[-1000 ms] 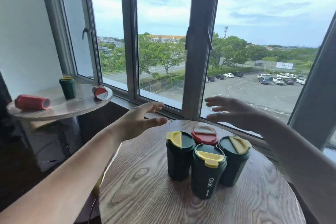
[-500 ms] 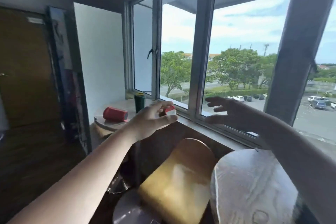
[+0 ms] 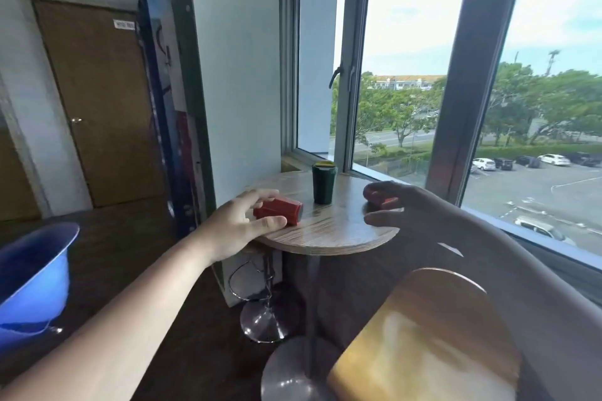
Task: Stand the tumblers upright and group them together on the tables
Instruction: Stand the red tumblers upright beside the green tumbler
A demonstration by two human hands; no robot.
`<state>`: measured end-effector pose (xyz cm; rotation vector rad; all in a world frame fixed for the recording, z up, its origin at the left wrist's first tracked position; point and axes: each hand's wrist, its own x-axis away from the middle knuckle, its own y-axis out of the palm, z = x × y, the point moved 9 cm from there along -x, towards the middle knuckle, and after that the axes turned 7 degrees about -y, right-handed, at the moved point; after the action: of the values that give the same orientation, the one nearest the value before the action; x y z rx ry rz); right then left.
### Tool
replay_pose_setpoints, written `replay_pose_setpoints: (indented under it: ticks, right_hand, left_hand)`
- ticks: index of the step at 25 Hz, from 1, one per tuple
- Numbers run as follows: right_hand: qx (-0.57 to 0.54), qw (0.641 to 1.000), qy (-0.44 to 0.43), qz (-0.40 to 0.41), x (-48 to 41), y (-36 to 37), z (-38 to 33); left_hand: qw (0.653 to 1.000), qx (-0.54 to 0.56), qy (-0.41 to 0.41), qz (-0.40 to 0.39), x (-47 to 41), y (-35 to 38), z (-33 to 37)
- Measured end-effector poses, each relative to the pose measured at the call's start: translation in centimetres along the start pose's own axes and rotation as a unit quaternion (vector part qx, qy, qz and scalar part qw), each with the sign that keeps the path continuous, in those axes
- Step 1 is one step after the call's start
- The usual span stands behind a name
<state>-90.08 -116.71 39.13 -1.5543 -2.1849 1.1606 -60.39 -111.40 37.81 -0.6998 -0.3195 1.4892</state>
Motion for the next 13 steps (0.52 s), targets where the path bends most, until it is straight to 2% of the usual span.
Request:
replay_pose_setpoints:
  ticks: [5,10,13]
  right_hand:
    - [-0.018,0.998,-0.023,-0.063,-7.9,5.6,1.5]
    - [-0.014,0.997,-0.025,-0.073,-15.5,8.9,3.8]
    - [-0.004,0.999,-0.010,-0.049,-19.0,9.0,5.9]
  left_hand:
    - [0.999,0.001,-0.036,0.016,-6.6,-1.8,-6.9]
    - [0.998,-0.012,-0.055,0.012,-12.9,-3.7,-12.0]
    - [0.998,-0.020,-0.051,-0.010,-17.3,-4.2,-15.5]
